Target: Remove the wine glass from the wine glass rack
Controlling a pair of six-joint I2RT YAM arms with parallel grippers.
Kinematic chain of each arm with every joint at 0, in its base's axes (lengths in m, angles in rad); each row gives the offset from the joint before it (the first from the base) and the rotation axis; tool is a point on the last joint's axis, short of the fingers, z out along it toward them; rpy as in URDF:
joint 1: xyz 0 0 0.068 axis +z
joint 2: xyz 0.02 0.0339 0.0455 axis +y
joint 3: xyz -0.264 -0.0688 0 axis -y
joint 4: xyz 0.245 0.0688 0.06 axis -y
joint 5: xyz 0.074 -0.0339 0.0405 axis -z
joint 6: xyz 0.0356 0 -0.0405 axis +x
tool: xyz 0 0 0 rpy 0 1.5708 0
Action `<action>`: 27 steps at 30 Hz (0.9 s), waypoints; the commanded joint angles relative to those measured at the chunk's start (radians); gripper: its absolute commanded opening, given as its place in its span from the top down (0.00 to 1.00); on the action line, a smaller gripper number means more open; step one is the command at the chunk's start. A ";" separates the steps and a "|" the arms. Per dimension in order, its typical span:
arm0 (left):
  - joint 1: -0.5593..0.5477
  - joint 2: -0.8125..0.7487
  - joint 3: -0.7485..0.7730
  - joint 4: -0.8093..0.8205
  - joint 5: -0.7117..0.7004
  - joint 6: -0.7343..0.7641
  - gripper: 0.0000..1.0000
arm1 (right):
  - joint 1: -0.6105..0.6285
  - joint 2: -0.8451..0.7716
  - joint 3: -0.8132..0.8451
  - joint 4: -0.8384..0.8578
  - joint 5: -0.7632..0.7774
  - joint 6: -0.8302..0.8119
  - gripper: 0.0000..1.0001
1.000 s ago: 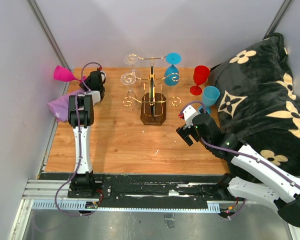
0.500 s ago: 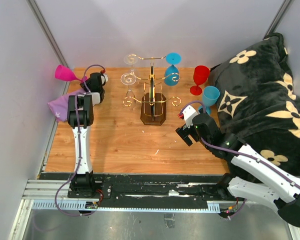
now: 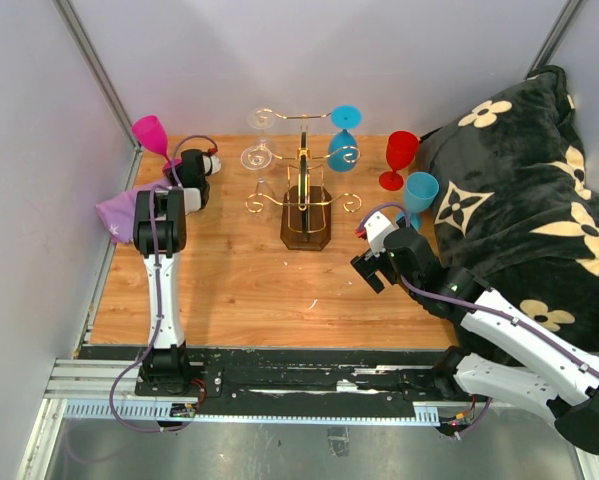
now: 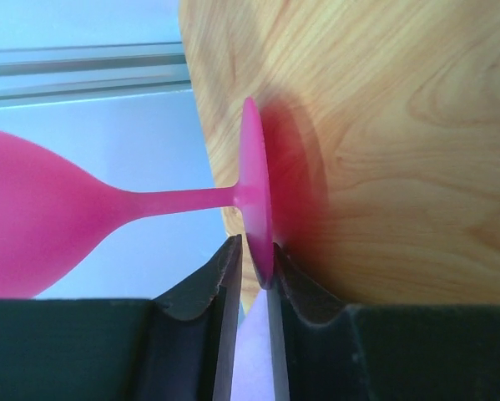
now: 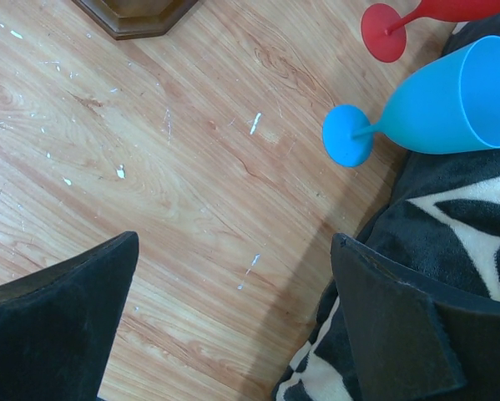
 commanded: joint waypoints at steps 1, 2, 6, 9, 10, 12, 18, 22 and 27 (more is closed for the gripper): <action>-0.017 0.040 -0.075 -0.143 0.084 -0.008 0.71 | 0.010 -0.016 -0.012 0.022 -0.010 0.016 0.02; -0.017 0.038 -0.081 -0.136 0.081 -0.001 0.70 | 0.010 -0.016 -0.012 0.021 -0.010 0.016 0.02; -0.020 0.029 -0.108 -0.117 0.083 0.025 0.65 | 0.010 -0.019 -0.013 0.022 -0.010 0.016 0.02; -0.024 0.024 -0.130 -0.097 0.075 0.045 0.62 | 0.009 -0.021 -0.013 0.024 -0.012 0.016 0.02; -0.025 0.023 -0.138 -0.088 0.071 0.055 0.62 | 0.010 -0.023 -0.013 0.025 -0.012 0.016 0.02; -0.027 0.022 -0.146 -0.074 0.063 0.061 0.61 | 0.010 -0.029 -0.015 0.027 -0.012 0.016 0.02; -0.029 0.015 -0.159 -0.062 0.065 0.031 0.62 | 0.010 -0.036 -0.017 0.028 -0.014 0.015 0.02; -0.031 0.007 -0.173 -0.053 0.068 0.027 0.61 | 0.009 -0.037 -0.018 0.027 -0.009 0.015 0.02; -0.045 -0.005 -0.194 -0.040 0.070 0.020 0.59 | 0.009 -0.049 -0.024 0.031 -0.020 0.019 0.02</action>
